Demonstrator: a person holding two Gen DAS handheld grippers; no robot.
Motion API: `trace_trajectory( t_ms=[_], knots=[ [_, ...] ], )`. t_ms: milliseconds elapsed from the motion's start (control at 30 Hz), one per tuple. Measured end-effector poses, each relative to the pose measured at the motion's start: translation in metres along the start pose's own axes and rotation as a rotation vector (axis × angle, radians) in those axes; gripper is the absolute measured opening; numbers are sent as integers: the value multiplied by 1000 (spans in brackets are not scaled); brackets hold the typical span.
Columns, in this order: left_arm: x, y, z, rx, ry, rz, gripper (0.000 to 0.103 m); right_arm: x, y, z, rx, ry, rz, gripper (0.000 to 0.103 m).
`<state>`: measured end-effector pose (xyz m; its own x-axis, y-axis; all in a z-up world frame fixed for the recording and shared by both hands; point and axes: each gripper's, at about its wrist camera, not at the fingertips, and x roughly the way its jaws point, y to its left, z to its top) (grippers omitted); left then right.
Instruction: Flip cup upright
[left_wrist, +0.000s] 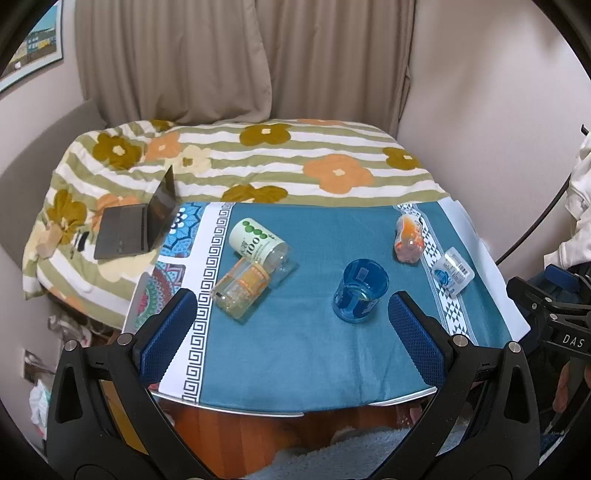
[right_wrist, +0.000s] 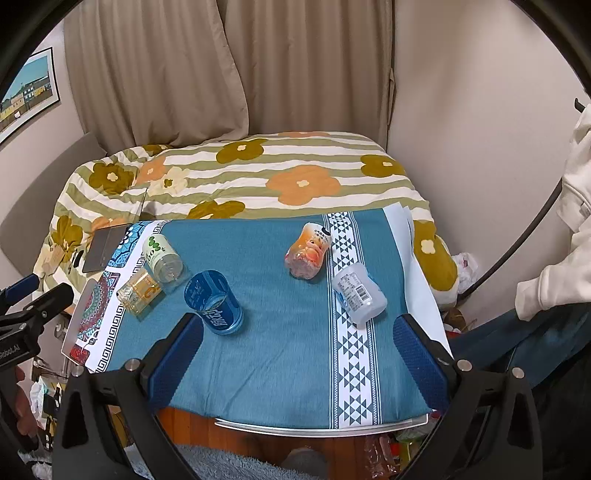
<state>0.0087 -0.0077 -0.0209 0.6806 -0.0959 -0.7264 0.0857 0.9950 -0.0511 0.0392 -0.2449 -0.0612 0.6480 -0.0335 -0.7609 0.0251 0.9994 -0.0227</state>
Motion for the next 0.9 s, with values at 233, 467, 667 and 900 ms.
trace_trajectory(
  t_ms=[233,467,667,900],
  knots=[
    [0,1,0,0,-1,0,103,-2,-1,-1,5,-3,-3,103],
    [-2,2,-1,2,-5,3,103,-5,1,-3,10,-6,-8,103],
    [-3,6,-1,3,-3,14,103,-5,1,-3,11,-6,-10,103],
    [-4,10,0,6,-9,17,103,-8,1,-3,20,-7,-21,103]
  ],
)
